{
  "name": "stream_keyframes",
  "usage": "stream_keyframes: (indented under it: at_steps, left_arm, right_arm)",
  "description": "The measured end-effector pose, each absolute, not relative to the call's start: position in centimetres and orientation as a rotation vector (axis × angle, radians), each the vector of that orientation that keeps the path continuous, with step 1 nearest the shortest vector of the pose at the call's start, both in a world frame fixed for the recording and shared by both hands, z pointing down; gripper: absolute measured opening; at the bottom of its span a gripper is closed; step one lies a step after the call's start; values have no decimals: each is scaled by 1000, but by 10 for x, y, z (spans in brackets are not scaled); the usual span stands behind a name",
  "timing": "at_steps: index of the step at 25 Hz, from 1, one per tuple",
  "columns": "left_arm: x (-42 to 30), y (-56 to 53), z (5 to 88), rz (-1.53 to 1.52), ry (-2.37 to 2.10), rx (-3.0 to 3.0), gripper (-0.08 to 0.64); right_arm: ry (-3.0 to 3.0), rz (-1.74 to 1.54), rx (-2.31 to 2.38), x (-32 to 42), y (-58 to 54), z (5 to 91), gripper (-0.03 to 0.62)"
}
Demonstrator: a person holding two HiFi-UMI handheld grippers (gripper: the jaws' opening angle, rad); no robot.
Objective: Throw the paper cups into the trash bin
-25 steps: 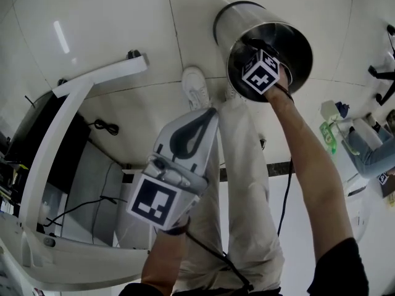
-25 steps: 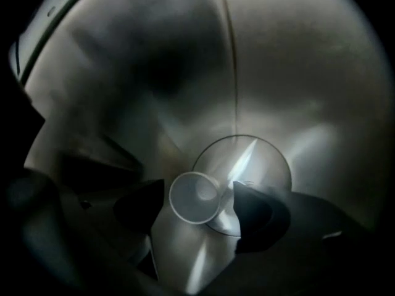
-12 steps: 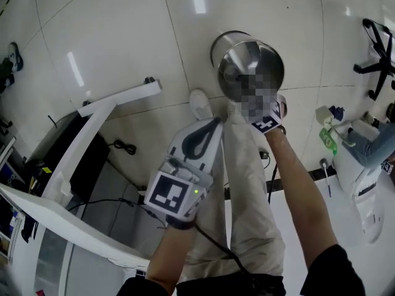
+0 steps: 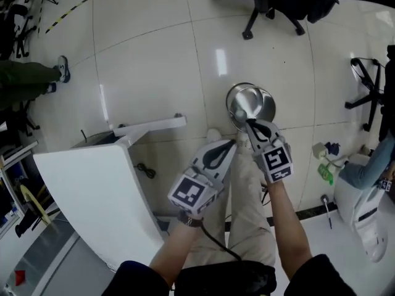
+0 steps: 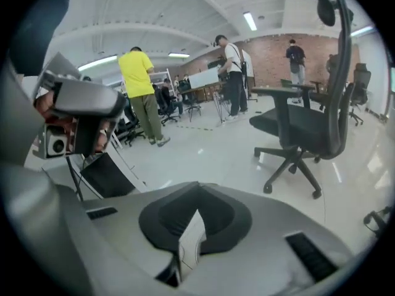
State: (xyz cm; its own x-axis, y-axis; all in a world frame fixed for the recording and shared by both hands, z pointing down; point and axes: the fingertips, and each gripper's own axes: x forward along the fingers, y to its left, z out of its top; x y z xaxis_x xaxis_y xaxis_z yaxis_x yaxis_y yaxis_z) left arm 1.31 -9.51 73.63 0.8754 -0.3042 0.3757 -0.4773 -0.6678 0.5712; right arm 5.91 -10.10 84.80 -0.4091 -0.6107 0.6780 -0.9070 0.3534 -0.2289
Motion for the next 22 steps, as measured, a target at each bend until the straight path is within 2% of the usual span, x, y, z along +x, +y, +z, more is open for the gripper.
stream_keyframes:
  at_steps: [3, 6, 12, 22]
  left_arm:
    - [2, -110, 697, 348, -591, 2419, 14]
    - [8, -90, 667, 341, -603, 2446, 14]
    - [-24, -76, 585, 311, -625, 2455, 14]
    - [-2, -81, 463, 204, -559, 2602, 14]
  right_arm:
    - [-2258, 762, 1320, 46, -116, 795, 2]
    - [-2310, 694, 1295, 59, -94, 753, 2]
    - [-2326, 705, 1364, 64, -70, 648, 2]
    - [-2437, 491, 1424, 64, -76, 488, 2]
